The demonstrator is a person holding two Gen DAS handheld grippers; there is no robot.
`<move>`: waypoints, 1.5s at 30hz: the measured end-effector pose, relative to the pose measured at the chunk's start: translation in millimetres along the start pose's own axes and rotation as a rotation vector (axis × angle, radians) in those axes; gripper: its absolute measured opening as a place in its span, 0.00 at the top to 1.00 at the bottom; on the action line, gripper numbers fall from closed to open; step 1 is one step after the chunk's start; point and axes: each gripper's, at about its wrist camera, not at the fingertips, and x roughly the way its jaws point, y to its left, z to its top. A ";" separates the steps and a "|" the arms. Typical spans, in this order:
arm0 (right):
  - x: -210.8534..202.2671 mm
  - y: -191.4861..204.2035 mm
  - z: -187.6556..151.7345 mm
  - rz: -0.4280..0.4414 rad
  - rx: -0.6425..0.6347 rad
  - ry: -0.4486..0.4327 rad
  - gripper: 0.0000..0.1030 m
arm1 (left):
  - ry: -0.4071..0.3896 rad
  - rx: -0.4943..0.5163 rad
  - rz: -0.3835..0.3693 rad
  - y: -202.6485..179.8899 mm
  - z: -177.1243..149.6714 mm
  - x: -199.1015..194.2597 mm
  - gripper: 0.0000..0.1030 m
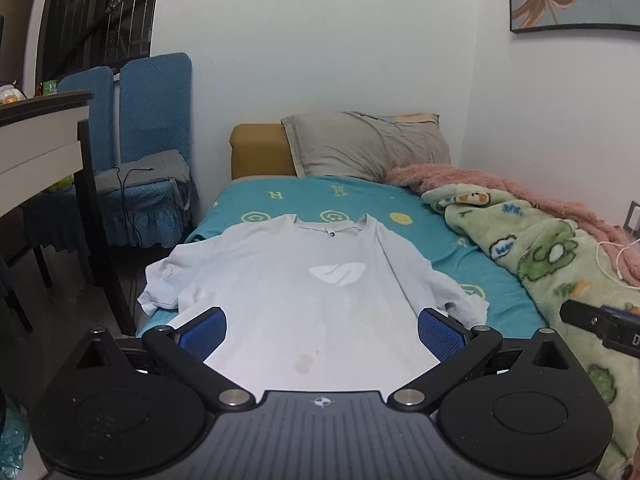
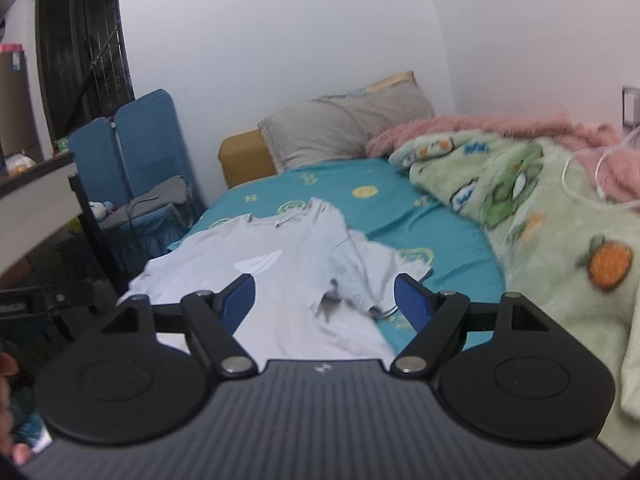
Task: Fold clothes
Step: 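Move the right gripper to the sleeve nearest it, then grasp the sleeve with the right gripper, fold it over the shirt middle, release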
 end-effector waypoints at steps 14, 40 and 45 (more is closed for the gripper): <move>69.0 -31.0 23.4 -0.005 0.189 0.151 0.25 | 0.056 -0.080 -0.034 19.2 -14.0 -7.8 0.00; 307.3 -147.8 1.5 -0.099 0.508 0.209 0.95 | 0.275 -0.209 -0.079 16.8 -36.4 88.4 0.00; 302.7 -153.3 73.7 -0.219 0.377 0.092 0.95 | 0.259 -0.227 -0.081 23.9 -33.5 87.3 0.00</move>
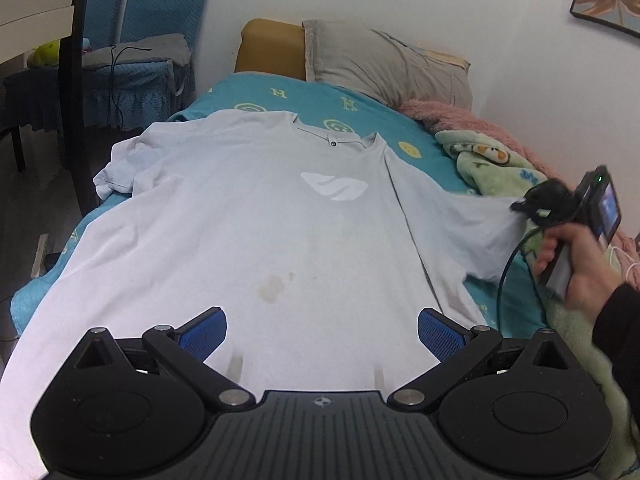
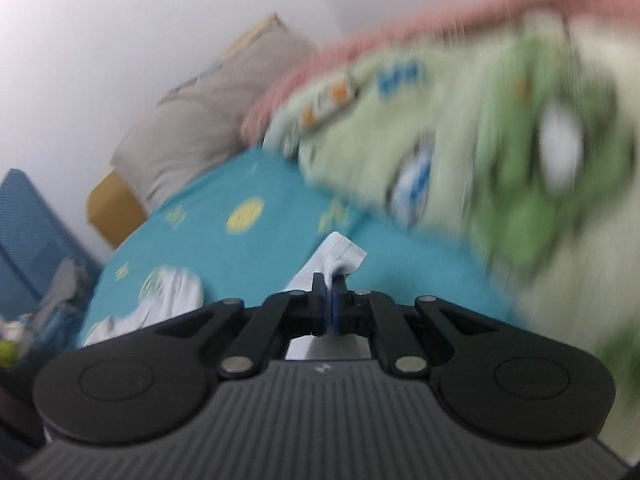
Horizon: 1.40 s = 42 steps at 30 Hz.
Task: Fold clothes
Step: 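Grasp the sleeve with the right gripper, fold it over the shirt middle, release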
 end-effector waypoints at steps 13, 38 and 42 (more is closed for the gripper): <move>-8.2 89.5 68.8 -0.229 -0.278 -0.049 0.95 | -0.048 -0.009 0.002 12.2 12.0 -9.4 0.00; 89.1 358.0 -182.3 0.034 -0.596 0.231 0.92 | -0.044 -0.158 0.162 126.3 31.2 -6.7 0.00; 82.9 342.2 -170.1 0.133 -0.537 0.256 0.87 | -0.046 -0.131 0.164 123.6 32.2 0.7 0.00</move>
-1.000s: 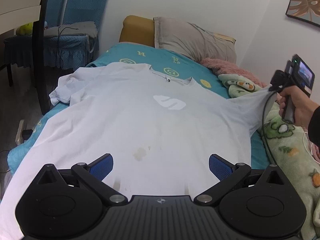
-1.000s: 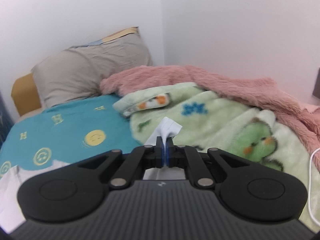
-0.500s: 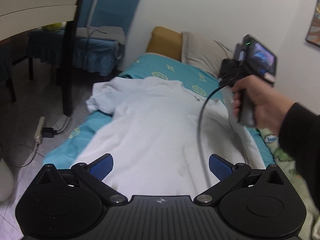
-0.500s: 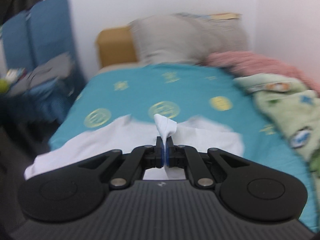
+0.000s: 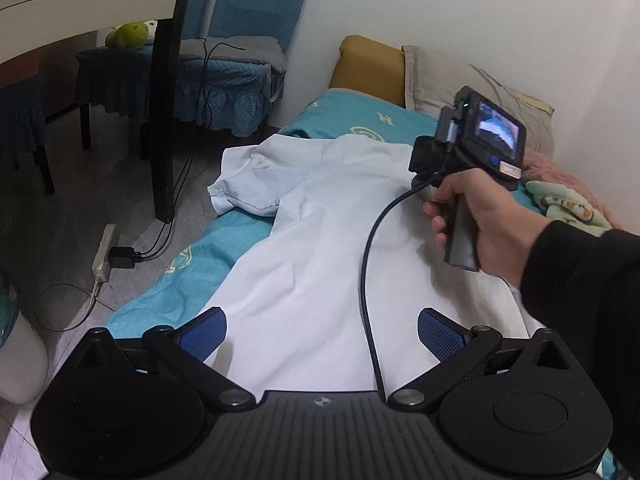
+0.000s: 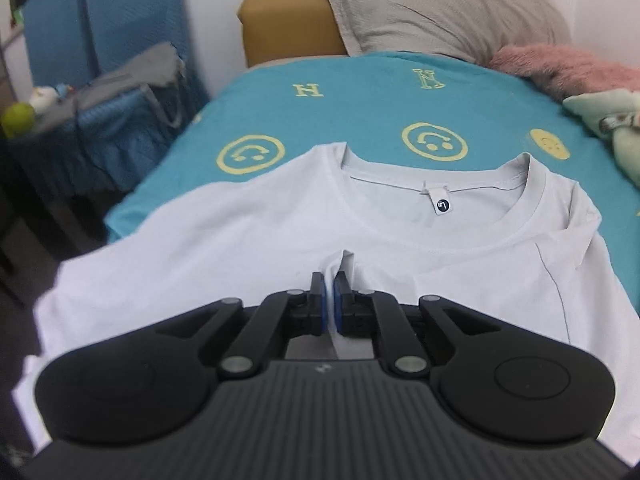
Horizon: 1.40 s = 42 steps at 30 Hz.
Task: Fold clothes
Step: 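Grasp the sleeve with the right gripper, fold it over the shirt middle, release, then move the left gripper to the shirt side edge nearest it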
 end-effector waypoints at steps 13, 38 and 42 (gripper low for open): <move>-212.3 -74.4 -49.6 0.133 0.053 -0.136 0.21 | -0.060 0.062 -0.018 -24.4 -11.0 -23.5 0.00; -488.1 -261.0 -226.5 0.139 0.375 -0.353 0.21 | 0.280 0.262 -0.278 -156.9 -100.6 -45.6 0.01; -475.6 -276.4 -232.5 0.140 0.414 -0.315 0.21 | 0.402 0.246 -0.321 -194.4 -120.5 -28.3 0.02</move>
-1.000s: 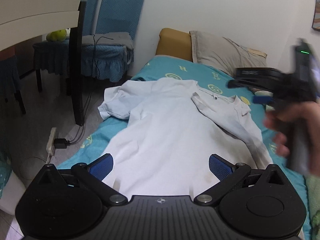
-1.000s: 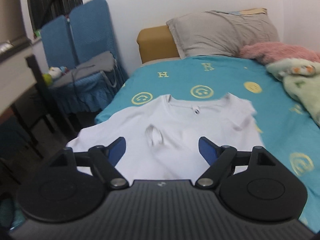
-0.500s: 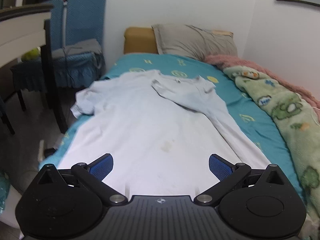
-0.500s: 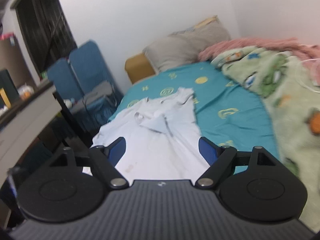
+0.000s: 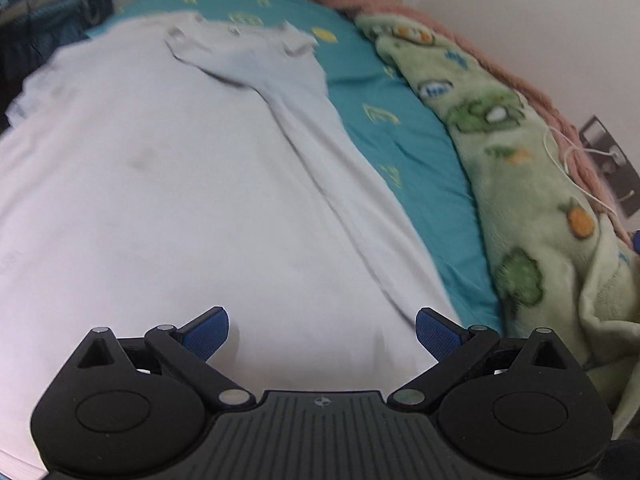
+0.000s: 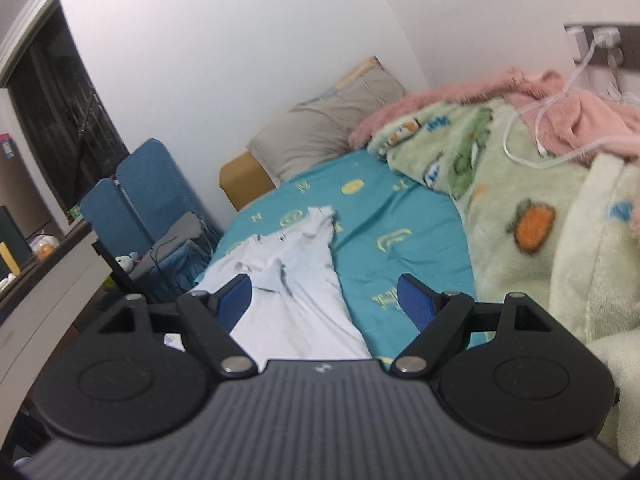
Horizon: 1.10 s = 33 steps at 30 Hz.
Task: Fold clothes
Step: 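Move the left gripper to the shirt side edge nearest it, then grasp the side edge with the left gripper, fold it over the middle, release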
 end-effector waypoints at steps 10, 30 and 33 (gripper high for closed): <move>17.2 -20.3 -9.5 0.070 0.082 0.089 0.21 | 0.214 -0.107 -0.169 -55.6 -15.2 81.1 0.17; 28.2 -29.5 -14.7 0.023 0.155 0.131 0.20 | 0.268 -0.083 -0.243 -70.9 -17.7 101.3 0.86; 28.2 -31.6 -15.1 0.022 0.168 0.128 0.20 | 0.256 -0.093 -0.213 -67.7 -19.5 99.3 0.94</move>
